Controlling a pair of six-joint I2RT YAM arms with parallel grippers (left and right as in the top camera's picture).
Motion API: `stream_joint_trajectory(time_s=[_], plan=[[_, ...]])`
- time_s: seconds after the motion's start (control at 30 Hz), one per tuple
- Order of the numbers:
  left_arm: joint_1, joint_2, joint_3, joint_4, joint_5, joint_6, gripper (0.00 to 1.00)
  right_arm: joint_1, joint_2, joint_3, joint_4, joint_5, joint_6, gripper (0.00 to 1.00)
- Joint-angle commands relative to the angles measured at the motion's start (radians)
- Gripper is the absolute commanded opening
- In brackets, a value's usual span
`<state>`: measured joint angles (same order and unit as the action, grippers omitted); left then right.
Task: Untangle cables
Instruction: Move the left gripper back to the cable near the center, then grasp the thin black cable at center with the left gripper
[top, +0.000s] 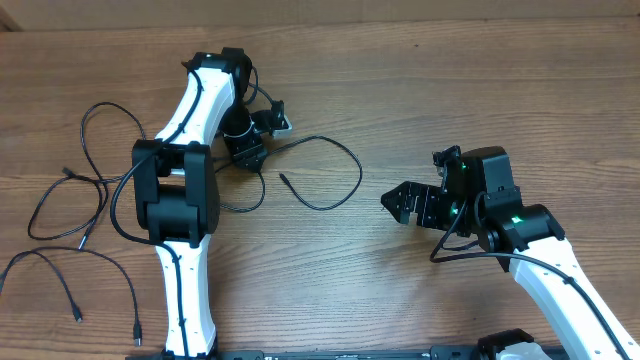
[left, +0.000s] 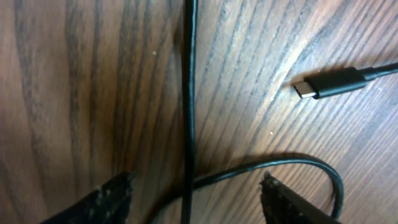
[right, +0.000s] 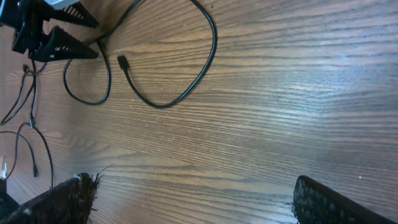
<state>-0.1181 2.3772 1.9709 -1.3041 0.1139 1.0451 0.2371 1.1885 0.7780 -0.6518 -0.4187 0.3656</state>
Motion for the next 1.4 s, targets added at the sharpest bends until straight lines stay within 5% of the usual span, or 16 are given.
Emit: stream_joint_trajectory(time_s=[0.0,0.67,0.7,0.77,0.8,1.13,1.37], plan=[[-0.005,0.008,-0.007,0.004,0.025,0.061,0.69,-0.003,0.000,0.007,-0.007,0.007,-0.008,1.00],[0.004,0.041,-0.041,-0.036,0.007,0.209,0.55,-0.003,0.001,0.007,-0.010,0.007,-0.008,1.00],[0.007,0.041,-0.051,-0.016,0.007,0.209,0.52,-0.003,0.000,0.007,-0.010,0.007,-0.008,1.00],[0.013,0.041,-0.079,0.043,0.007,0.203,0.23,-0.003,0.001,0.007,-0.009,0.007,-0.008,1.00],[0.016,0.041,-0.095,0.071,0.010,0.192,0.04,-0.003,0.001,0.007,-0.009,0.007,-0.008,1.00],[0.019,0.041,-0.223,0.311,0.009,0.034,0.04,-0.003,0.001,0.007,-0.009,0.007,-0.008,1.00],[0.021,0.041,-0.229,0.586,-0.003,-0.294,0.04,-0.003,0.001,0.007,-0.008,0.007,-0.008,1.00]])
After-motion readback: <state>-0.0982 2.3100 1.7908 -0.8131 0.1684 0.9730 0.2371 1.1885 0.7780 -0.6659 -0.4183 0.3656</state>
